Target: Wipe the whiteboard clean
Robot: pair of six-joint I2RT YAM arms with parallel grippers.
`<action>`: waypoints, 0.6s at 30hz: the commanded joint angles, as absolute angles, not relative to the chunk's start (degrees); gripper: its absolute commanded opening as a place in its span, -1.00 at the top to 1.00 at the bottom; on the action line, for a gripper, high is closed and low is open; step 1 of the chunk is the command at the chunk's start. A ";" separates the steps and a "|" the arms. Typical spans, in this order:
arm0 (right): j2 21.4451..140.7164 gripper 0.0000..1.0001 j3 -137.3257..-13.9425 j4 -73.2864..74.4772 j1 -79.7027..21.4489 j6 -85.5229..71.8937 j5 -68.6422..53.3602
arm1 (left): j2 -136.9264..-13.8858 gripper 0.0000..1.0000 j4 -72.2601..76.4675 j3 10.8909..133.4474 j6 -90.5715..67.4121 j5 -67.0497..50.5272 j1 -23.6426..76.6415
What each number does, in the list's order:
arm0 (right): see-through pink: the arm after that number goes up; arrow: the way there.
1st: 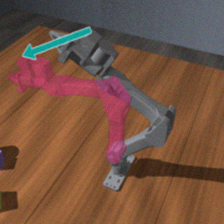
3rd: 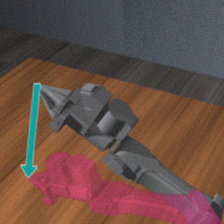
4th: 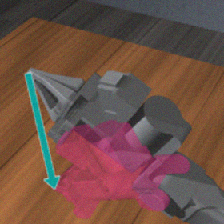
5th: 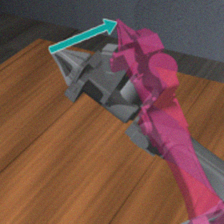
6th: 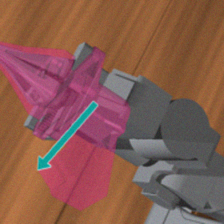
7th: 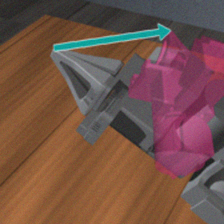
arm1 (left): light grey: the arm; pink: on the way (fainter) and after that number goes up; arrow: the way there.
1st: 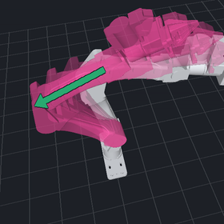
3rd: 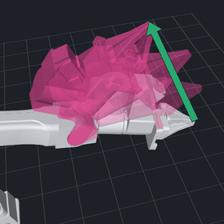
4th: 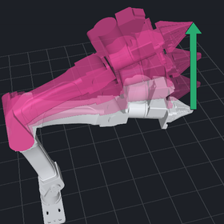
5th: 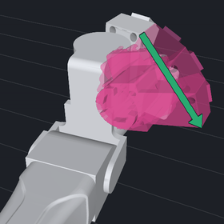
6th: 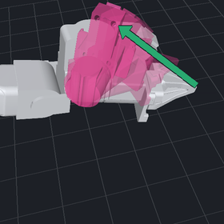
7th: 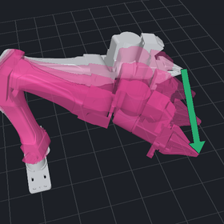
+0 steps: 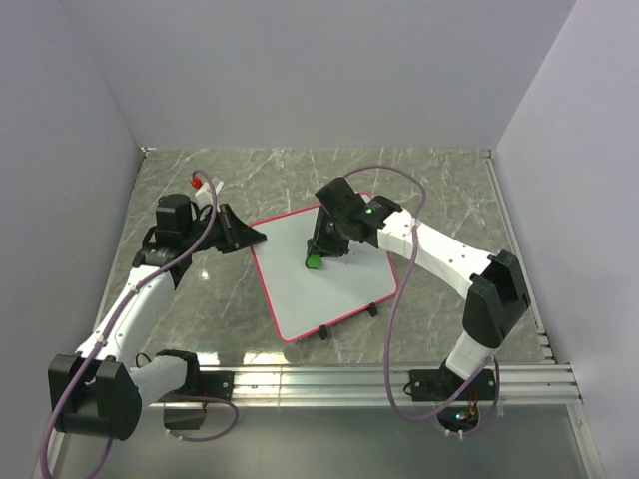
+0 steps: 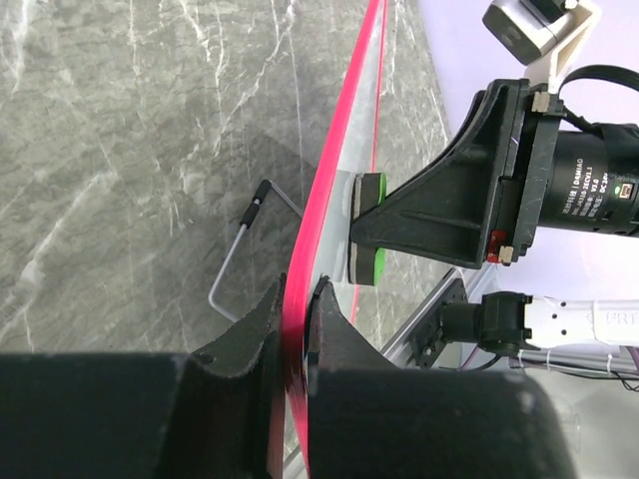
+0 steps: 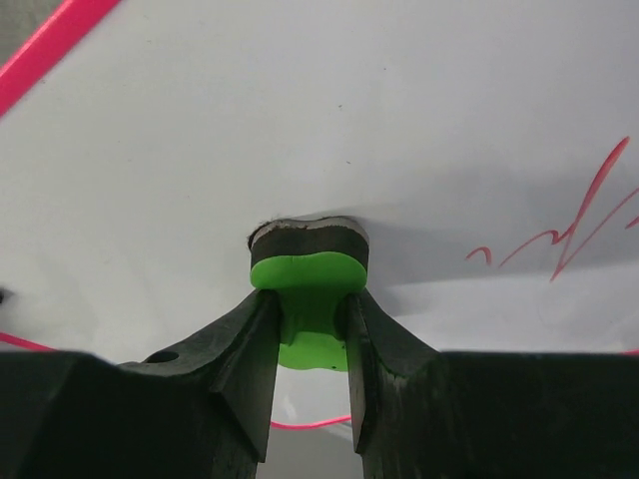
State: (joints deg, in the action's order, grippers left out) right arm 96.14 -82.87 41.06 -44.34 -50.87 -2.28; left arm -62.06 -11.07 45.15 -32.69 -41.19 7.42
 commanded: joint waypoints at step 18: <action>86.22 1.00 -48.07 27.51 -32.96 -52.82 1.59 | -62.84 0.99 -16.52 44.47 -26.28 -31.38 9.84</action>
